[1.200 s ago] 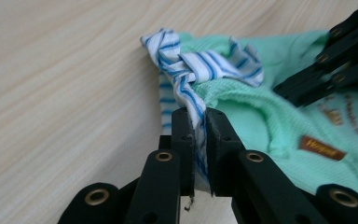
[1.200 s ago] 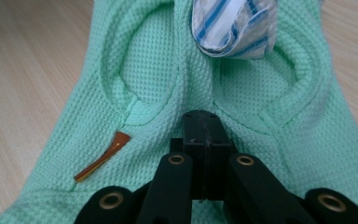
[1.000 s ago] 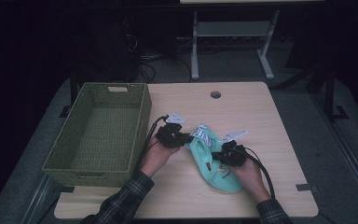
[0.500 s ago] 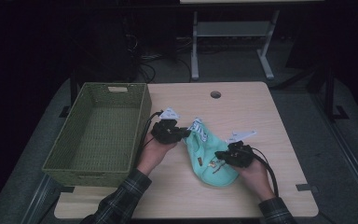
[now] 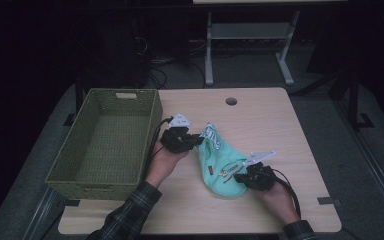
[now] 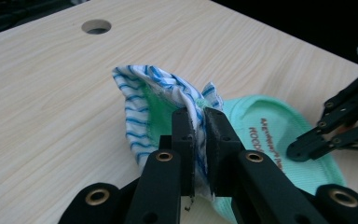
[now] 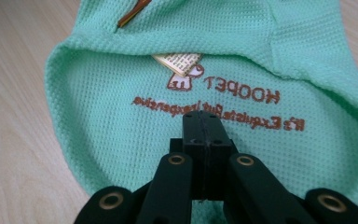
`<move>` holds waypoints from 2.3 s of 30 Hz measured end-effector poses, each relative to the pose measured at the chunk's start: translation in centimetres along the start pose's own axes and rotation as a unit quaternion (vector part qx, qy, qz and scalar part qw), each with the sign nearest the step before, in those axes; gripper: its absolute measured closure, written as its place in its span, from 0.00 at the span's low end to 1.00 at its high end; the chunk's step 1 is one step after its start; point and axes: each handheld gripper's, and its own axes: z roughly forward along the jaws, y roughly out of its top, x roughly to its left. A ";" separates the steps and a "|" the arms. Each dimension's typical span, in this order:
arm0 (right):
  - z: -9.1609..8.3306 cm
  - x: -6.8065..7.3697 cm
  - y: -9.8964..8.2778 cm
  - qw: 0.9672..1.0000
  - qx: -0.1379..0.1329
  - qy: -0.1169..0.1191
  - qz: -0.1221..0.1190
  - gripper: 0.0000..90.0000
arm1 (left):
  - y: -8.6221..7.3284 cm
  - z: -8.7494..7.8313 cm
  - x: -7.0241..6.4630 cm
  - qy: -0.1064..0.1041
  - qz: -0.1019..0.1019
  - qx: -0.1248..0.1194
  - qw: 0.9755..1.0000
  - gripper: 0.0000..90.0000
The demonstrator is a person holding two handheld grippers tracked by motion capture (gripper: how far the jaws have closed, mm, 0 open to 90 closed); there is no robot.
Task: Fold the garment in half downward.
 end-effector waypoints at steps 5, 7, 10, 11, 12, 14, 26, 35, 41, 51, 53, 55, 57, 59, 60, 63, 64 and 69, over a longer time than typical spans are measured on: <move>0.3 0.1 0.3 1.000 0.000 0.001 -0.001 1.00 | 0.3 -0.2 -0.3 -0.012 0.006 -0.008 1.000 0.92; 0.4 0.1 0.5 1.000 0.000 0.001 -0.001 1.00 | 0.4 -0.3 -0.4 -0.016 0.008 -0.012 1.000 0.92; 0.8 -0.1 0.8 1.000 -0.004 0.003 -0.003 1.00 | 0.5 -0.5 -0.5 -0.022 0.013 -0.014 1.000 0.92; 0.9 -0.2 0.9 1.000 -0.005 0.004 0.001 1.00 | 0.6 -0.5 -0.5 -0.025 0.016 -0.015 0.999 0.92; 0.9 -0.2 1.0 1.000 -0.006 0.006 0.003 1.00 | 0.6 -0.5 -0.6 -0.028 0.014 -0.017 0.999 0.92; 1.1 -0.2 1.1 1.000 -0.008 0.005 0.002 1.00 | 0.7 -0.6 -0.7 -0.034 0.017 -0.018 0.999 0.92; 1.3 -0.4 1.2 1.000 -0.011 0.006 0.005 1.00 | 0.6 0.8 -2.9 -0.077 0.034 -0.004 0.996 0.92; -0.2 -0.9 0.7 1.000 -0.019 -0.007 0.006 1.00 | 0.0 2.1 -4.5 -0.096 0.056 0.019 0.994 0.92; -1.1 -1.3 -0.3 1.000 -0.004 -0.018 0.012 1.00 | -0.6 2.7 -5.3 -0.106 0.067 0.035 0.992 0.92; -1.1 -1.8 -0.4 0.999 0.004 -0.028 0.017 1.00 | -1.5 4.0 -6.9 -0.140 0.072 0.052 0.986 0.92; -1.3 -2.0 -0.5 0.999 0.001 -0.031 0.018 1.00 | -1.7 4.4 -7.1 -0.144 0.072 0.059 0.985 0.92; -1.4 -2.1 -0.6 0.999 -0.002 -0.033 0.018 1.00 | -1.9 4.7 -7.3 -0.148 0.075 0.063 0.984 0.91; -1.5 -2.3 -0.6 0.999 -0.003 -0.033 0.021 1.00 | -1.8 4.7 -7.4 -0.150 0.074 0.060 0.984 0.89; -1.7 -2.4 -0.7 0.999 -0.005 -0.034 0.021 1.00 | -1.6 4.4 -7.2 -0.156 0.074 0.053 0.984 0.85; -1.8 -2.4 -0.7 0.999 -0.007 -0.034 0.024 1.00 | -1.4 4.2 -7.2 -0.157 0.071 0.048 0.984 0.82; -2.2 -2.5 -0.7 0.999 -0.011 -0.037 0.024 1.00 | -0.6 3.4 -7.0 -0.154 0.074 0.034 0.985 0.74; -2.4 -2.5 -0.7 0.999 -0.012 -0.037 0.025 1.00 | -0.4 3.1 -6.9 -0.154 0.073 0.028 0.985 0.73; -3.0 -2.3 -0.8 0.999 -0.022 -0.031 0.028 1.00 | 0.5 2.2 -5.6 -0.127 0.074 0.018 0.989 0.81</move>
